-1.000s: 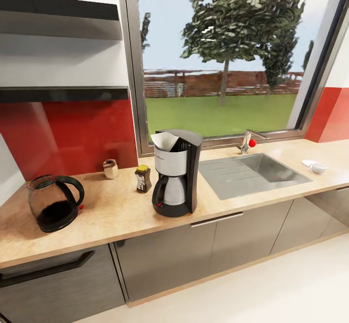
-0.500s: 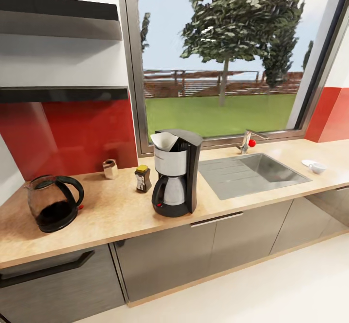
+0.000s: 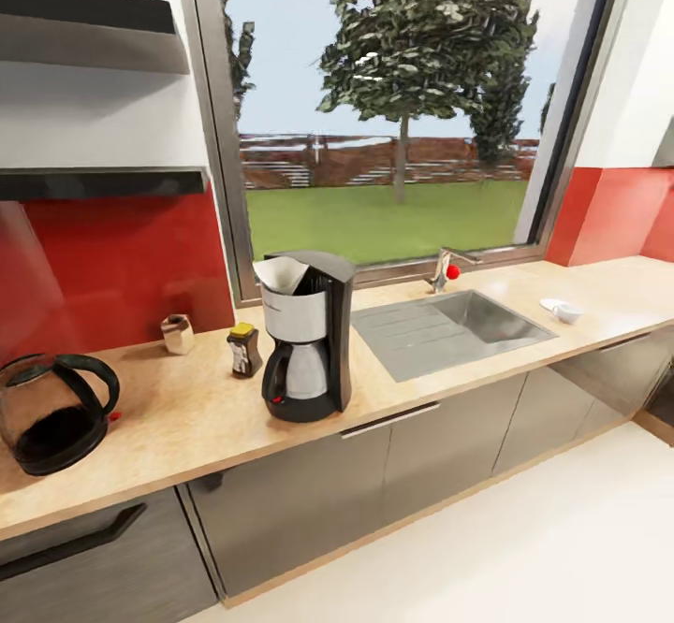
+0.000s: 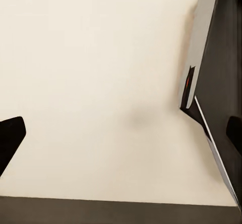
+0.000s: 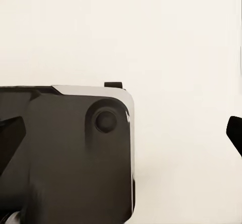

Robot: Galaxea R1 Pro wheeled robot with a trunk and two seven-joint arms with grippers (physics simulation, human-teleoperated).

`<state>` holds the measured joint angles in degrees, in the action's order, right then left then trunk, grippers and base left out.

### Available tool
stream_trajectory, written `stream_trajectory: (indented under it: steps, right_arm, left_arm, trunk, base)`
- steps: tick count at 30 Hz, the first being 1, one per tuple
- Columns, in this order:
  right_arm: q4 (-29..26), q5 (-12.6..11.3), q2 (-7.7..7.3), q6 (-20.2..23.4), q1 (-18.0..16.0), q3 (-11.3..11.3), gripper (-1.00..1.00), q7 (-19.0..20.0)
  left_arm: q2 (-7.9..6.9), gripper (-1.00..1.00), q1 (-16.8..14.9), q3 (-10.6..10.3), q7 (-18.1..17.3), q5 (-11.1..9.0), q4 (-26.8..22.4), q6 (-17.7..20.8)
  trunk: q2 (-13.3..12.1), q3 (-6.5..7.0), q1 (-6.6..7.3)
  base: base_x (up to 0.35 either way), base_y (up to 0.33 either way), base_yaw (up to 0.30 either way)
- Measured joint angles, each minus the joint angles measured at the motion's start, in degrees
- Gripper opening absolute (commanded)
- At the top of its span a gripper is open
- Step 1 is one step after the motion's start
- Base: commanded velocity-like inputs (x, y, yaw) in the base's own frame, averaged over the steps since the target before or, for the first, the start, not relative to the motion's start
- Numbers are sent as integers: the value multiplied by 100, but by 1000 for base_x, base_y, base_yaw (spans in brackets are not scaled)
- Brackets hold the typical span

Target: Set up a coffee station on the kitchen countertop: keep the coffee maker on the countertop, move the bottle of coffee from the kitchen shelf to the counter next to the coffee maker, place a paper coffee filter on top of the coffee maker, put the saucer next to the coffee maker with the coffee cup on the saucer, and place the electric kettle next to the coffee maker.

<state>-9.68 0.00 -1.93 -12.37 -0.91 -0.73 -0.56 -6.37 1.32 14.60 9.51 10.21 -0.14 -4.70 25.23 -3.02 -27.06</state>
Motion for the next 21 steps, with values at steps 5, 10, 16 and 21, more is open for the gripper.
stream_trajectory:
  steps: [5,10,16,21]
  right_arm:
    - [2,0,-1,0,0,0,100,0]
    - [3,0,-1,0,0,-1,100,0]
    - [3,0,-1,0,0,-1,100,0]
    - [3,-2,-1,0,0,-1,100,0]
  left_arm:
    - [125,100,-1,-18,20,22,-4,-9]
    - [166,100,-1,-17,29,18,-13,-13]
    - [170,100,-1,-20,36,21,-18,-13]
    - [170,100,-1,-23,64,33,-18,-7]
  trunk:
    - [0,0,0]
    - [0,0,1]
    - [0,0,1]
    - [0,0,1]
  base:
    - [174,-180,-264]
    - [191,-201,-265]
    - [221,-201,-265]
    - [240,-197,-265]
